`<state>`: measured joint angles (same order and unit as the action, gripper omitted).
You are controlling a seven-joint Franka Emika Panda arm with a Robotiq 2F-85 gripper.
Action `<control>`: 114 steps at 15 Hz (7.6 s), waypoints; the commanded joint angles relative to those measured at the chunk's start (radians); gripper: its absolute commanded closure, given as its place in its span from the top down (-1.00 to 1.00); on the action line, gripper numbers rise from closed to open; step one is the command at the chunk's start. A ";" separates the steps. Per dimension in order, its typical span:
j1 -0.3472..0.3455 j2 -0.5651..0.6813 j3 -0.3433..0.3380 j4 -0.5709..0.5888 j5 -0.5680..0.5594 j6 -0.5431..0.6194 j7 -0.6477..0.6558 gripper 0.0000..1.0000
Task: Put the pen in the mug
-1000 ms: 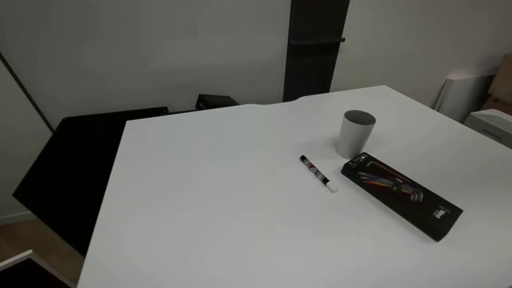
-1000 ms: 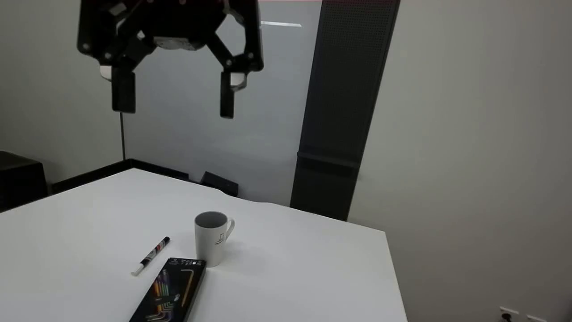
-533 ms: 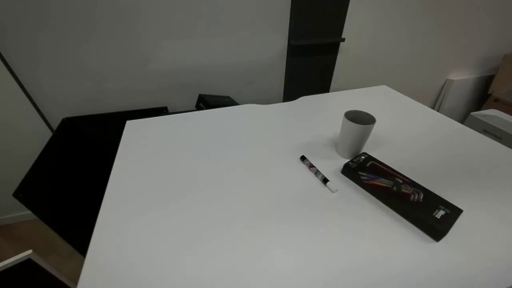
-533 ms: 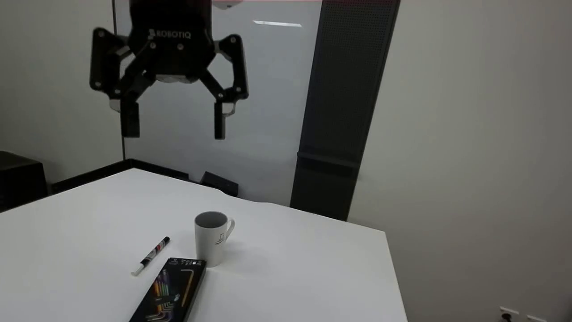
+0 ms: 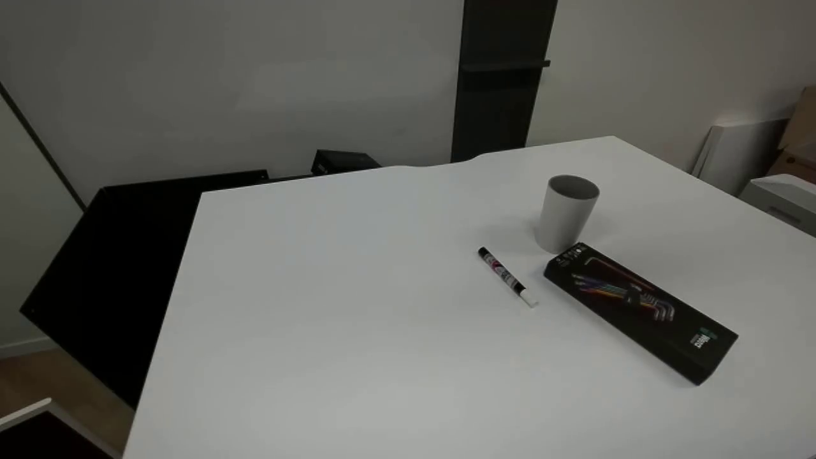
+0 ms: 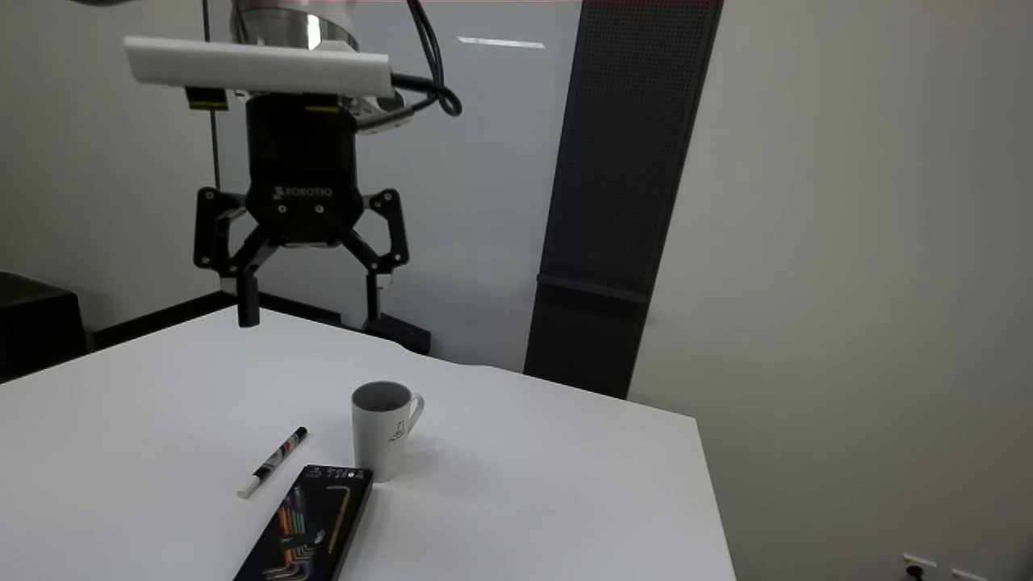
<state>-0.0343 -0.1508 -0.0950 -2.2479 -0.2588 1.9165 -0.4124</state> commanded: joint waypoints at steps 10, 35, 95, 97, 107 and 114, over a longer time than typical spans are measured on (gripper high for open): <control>0.017 0.320 0.071 0.183 0.050 0.087 0.171 1.00; 0.115 0.508 0.145 -0.055 0.201 0.747 0.408 1.00; 0.188 0.934 0.094 0.387 0.234 0.770 0.517 0.48; 0.201 0.933 0.081 0.387 0.230 0.774 0.532 0.24; 0.226 0.924 0.054 0.406 0.225 0.743 0.558 -0.91; 0.186 0.787 0.069 0.426 0.257 0.692 0.559 -0.86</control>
<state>0.1670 0.7082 -0.0353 -1.8222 -0.0150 2.6474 0.1125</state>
